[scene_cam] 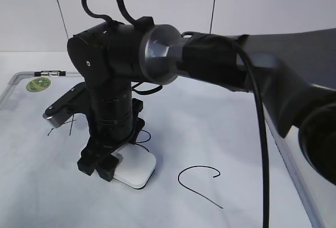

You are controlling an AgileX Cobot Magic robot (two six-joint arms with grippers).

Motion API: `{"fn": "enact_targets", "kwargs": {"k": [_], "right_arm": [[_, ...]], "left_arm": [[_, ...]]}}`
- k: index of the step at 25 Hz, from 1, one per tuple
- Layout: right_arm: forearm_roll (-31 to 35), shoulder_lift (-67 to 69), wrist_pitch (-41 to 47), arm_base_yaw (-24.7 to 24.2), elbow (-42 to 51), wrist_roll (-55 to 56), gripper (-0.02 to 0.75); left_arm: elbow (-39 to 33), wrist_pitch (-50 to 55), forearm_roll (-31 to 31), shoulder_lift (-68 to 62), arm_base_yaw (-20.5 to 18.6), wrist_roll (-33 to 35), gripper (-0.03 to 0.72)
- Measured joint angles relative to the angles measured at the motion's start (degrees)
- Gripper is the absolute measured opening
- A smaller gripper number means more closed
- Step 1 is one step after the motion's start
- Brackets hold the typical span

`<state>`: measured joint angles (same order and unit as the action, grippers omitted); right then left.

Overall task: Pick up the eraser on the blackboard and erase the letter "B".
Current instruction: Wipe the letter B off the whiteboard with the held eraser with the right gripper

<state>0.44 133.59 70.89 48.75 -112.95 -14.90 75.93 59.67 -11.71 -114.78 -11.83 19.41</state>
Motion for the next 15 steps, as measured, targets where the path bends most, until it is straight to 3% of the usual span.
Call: {"fn": "enact_targets", "kwargs": {"k": [15], "right_arm": [[1.55,0.00,0.21,-7.02,-0.13,0.17,0.521]], "left_arm": [[0.00,0.00,-0.84,0.00,0.00,-0.02,0.043]]}}
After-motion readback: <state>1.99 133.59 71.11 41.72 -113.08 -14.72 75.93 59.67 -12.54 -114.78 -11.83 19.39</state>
